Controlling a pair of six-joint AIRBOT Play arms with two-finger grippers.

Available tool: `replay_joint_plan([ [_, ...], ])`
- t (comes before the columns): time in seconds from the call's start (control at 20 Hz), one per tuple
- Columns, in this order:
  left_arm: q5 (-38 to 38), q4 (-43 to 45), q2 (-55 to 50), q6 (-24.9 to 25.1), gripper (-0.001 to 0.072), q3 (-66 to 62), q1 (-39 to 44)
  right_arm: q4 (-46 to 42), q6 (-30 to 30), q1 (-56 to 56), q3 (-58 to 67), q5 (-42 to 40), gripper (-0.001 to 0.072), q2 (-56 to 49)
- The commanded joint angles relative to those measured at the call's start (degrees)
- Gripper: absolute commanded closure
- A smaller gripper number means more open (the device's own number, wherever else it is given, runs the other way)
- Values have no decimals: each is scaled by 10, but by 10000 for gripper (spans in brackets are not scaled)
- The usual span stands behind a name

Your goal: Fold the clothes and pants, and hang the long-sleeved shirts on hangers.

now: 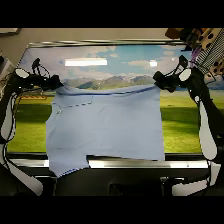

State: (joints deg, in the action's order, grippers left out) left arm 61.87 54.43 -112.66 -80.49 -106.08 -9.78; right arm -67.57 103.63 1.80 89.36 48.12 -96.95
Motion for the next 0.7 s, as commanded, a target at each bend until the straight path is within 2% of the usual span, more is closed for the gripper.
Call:
replay_joint_plan([
  [0.0,104,3,-9,-4,694,-59,-24,-26,6,0,26,63,682,4],
  [0.3,336,29,10,-56,694,-81,-63,-58,5,-2,25,268,682,21],
  [0.45,343,76,10,-76,694,-65,-55,-56,5,-3,10,332,682,21],
  [0.65,346,104,10,-85,694,-28,-40,-57,3,-3,-34,334,682,21],
])
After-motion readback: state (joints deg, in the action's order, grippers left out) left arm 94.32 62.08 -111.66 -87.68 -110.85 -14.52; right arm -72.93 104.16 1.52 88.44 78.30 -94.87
